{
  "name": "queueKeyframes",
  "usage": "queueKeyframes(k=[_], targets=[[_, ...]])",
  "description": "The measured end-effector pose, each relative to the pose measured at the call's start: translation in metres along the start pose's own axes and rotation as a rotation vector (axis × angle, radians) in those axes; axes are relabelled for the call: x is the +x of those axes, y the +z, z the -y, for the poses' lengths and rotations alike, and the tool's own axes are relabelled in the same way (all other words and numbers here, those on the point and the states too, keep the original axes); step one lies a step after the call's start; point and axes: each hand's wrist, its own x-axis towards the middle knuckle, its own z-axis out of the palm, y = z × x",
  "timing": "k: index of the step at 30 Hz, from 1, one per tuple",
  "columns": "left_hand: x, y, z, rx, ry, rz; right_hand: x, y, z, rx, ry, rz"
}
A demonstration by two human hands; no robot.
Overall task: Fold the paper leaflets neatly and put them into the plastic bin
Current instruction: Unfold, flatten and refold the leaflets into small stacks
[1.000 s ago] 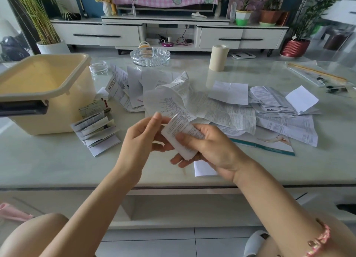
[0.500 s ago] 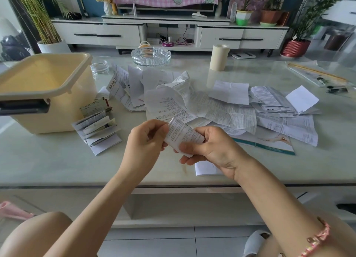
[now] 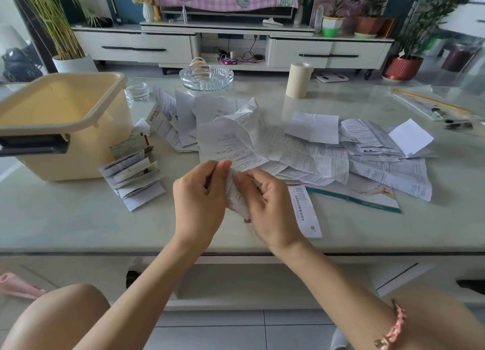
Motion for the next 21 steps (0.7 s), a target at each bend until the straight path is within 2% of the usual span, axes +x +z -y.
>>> queueKeyframes(k=[2,3,6,10,12,14,17,21], targets=[[0.001,-0.001,0.001,-0.019,0.005,-0.032,0.002,0.005,-0.001,-0.086,-0.090,-0.012],[0.002,-0.003,0.001,-0.028,0.002,-0.045,0.003,0.007,0.000,-0.050,-0.071,-0.007],[0.005,-0.007,0.010,-0.059,-0.107,-0.126,0.007,0.012,0.005,0.188,0.142,0.005],[0.012,-0.023,0.023,-0.058,-0.314,-0.196,0.017,0.023,0.008,0.312,0.414,0.171],[0.011,-0.033,0.029,-0.028,-0.449,-0.136,0.022,0.031,0.004,0.236,0.451,0.233],[0.009,-0.046,0.037,0.030,-0.565,-0.005,0.027,0.039,-0.005,0.088,0.467,0.239],[0.006,-0.068,0.049,0.224,-0.634,0.170,0.038,0.052,-0.017,-0.120,0.471,0.274],[0.003,-0.092,0.056,0.413,-0.592,0.129,0.046,0.070,-0.018,-0.178,0.446,0.374]])
